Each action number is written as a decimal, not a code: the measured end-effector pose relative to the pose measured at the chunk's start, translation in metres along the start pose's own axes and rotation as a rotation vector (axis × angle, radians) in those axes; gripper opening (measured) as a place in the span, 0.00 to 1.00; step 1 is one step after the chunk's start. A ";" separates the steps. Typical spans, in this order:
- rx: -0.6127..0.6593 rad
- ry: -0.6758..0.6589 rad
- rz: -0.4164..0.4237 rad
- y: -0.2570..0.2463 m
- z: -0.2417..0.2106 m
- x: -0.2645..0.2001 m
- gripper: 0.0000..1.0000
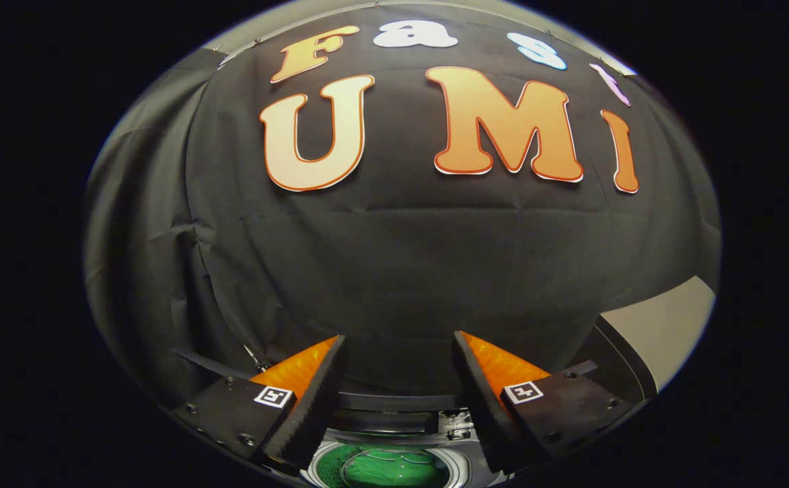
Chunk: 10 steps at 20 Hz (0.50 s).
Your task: Put the clothes into the washing machine and then close the washing machine lid.
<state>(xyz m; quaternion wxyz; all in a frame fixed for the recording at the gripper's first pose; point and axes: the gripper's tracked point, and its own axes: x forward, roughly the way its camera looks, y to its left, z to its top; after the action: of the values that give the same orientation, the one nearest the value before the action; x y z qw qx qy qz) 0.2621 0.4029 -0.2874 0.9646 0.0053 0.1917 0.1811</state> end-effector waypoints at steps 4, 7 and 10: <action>-0.003 -0.021 -0.008 0.001 -0.014 -0.025 0.97; -0.008 -0.022 -0.010 0.003 -0.027 -0.045 0.97; -0.009 -0.022 0.000 0.003 -0.041 -0.057 0.97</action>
<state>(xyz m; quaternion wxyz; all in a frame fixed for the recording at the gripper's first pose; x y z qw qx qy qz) 0.1966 0.3828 -0.3043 0.9667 0.0030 0.1801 0.1819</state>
